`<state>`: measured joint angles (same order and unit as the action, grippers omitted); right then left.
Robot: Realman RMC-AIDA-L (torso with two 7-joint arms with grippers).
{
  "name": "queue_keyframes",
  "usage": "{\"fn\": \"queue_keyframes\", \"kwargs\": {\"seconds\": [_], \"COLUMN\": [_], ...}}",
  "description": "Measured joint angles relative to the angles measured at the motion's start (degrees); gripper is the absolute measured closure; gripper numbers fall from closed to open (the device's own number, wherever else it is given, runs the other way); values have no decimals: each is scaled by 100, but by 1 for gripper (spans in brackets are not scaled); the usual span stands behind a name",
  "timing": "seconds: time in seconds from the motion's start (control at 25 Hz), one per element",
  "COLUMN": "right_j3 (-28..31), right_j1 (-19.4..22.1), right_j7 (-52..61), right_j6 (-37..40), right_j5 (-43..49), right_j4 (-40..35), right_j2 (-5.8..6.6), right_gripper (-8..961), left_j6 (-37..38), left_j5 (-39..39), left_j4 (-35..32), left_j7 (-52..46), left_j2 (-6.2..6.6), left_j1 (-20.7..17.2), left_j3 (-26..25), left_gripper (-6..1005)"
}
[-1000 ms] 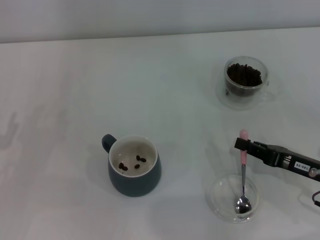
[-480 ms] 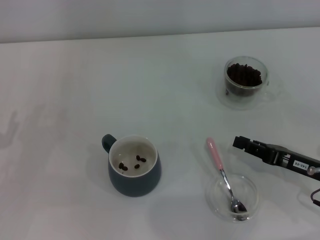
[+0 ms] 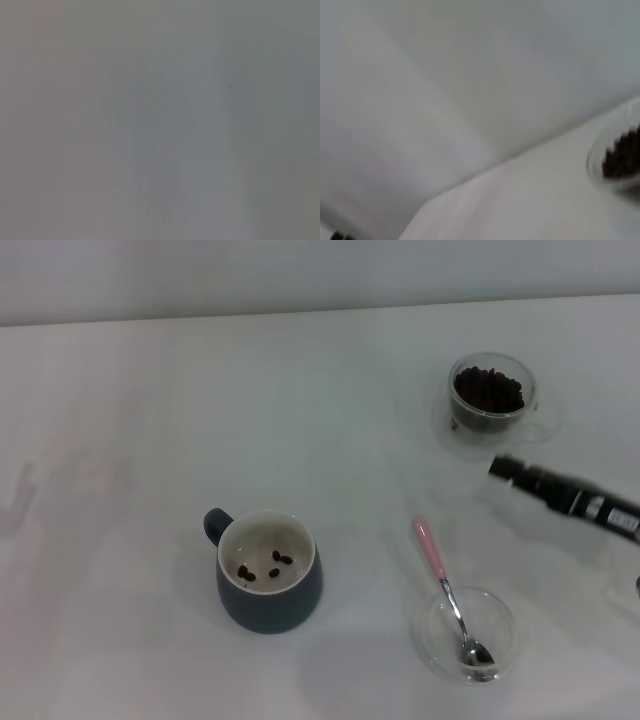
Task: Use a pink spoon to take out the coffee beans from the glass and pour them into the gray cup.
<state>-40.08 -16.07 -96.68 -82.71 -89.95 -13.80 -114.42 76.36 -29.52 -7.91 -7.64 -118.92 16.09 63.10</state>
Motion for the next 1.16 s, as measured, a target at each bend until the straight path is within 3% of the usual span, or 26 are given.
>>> {"fn": "queue_keyframes", "kwargs": {"seconds": [0.24, 0.36, 0.52, 0.8, 1.16], "right_j3": [333, 925, 1915, 2924, 3060], "right_j1": [10, -10, -73, -239, -346], "right_j7": [-384, -832, -1708, -2553, -3930], "right_j6": [282, 514, 1005, 1592, 1711], "right_j5": [-381, -385, -439, -466, -890], "right_j4": [-363, -376, -307, -251, -208], "right_j2": [61, 81, 0, -21, -26], "right_gripper": [681, 681, 681, 681, 681], "left_j6": [3, 20, 111, 383, 538], "left_j5": [144, 344, 935, 1422, 1579], "left_j4": [0, 0, 0, 11, 438], "left_j7": [186, 218, 232, 184, -138], "left_j2": [-23, -39, -72, -82, -91], "left_j1": [15, 25, 34, 54, 352], "left_j3": [-9, -9, -8, 17, -7], "left_gripper": [247, 248, 248, 248, 248]}}
